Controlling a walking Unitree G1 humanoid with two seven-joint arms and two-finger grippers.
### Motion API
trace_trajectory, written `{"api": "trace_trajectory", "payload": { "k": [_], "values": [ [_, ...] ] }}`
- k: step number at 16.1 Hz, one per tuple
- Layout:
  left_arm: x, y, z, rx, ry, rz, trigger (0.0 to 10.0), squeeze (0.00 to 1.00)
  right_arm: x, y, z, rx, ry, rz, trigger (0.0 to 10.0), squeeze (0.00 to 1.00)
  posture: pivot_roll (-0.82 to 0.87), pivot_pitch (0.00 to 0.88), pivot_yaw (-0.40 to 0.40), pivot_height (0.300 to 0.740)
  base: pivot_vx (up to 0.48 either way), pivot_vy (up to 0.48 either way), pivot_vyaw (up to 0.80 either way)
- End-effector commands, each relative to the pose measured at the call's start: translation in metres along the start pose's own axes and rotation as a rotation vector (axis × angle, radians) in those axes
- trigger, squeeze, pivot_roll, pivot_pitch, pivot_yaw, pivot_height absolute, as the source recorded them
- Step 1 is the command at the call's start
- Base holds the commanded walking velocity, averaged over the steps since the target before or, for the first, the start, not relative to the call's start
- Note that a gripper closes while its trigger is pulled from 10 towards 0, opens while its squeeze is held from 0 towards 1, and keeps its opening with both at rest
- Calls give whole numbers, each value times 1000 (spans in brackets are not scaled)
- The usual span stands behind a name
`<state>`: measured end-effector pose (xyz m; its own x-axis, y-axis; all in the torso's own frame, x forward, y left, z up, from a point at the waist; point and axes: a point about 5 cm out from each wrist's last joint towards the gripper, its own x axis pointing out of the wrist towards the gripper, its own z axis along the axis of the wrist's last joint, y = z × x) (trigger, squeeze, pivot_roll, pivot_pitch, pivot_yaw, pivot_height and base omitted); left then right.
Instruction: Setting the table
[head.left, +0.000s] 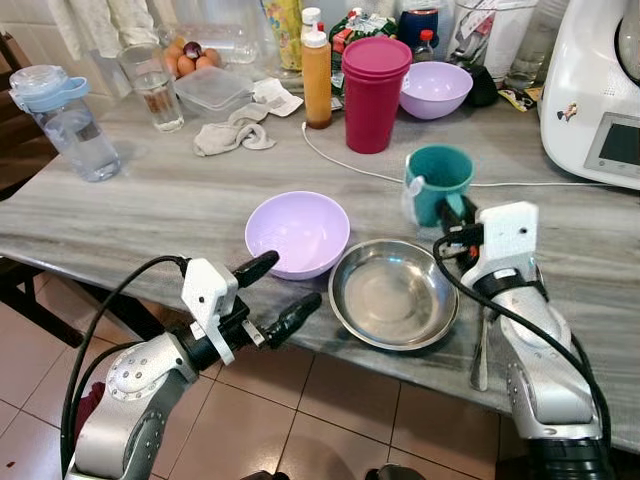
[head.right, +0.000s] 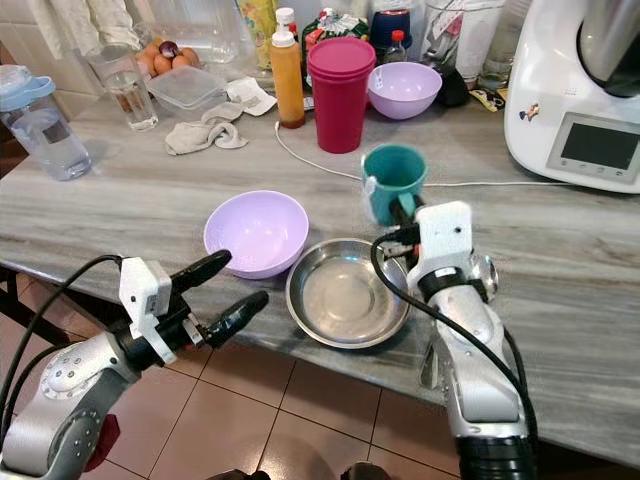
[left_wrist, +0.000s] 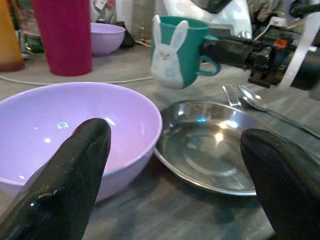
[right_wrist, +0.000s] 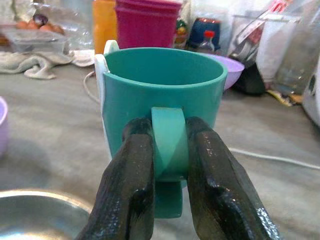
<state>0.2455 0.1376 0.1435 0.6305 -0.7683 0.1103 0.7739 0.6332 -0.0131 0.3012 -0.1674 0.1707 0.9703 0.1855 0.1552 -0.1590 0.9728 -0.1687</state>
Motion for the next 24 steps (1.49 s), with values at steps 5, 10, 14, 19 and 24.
{"api": "trace_trajectory", "payload": {
  "k": [5, 10, 14, 19, 24],
  "values": [
    [-4, 0, -4, -8, 22, -8, 10000, 0, -8, 4, -15, 2, 50, 12, 10000, 0, -186, 128, 46, 740, 0, 0, 0],
    [-5, 0, -5, -12, 24, -18, 10000, 0, -9, 1, -20, -8, 60, 5, 10000, 1000, -186, 125, 51, 740, 0, 0, 0],
    [-6, -5, -6, -46, 39, -60, 10000, 0, -10, 0, -21, -12, 61, -4, 10000, 1000, -191, 130, 56, 740, 0, 0, 0],
    [-5, -8, -5, -55, 47, -75, 10000, 0, -9, -4, -9, -25, 15, -42, 10000, 1000, -194, 136, 60, 740, 0, 0, 0],
    [-4, -7, -2, -65, 45, -74, 10000, 0, -3, 7, 17, -56, -91, -52, 10000, 1000, -188, 133, 70, 740, 0, 0, 0]
  ]
}}
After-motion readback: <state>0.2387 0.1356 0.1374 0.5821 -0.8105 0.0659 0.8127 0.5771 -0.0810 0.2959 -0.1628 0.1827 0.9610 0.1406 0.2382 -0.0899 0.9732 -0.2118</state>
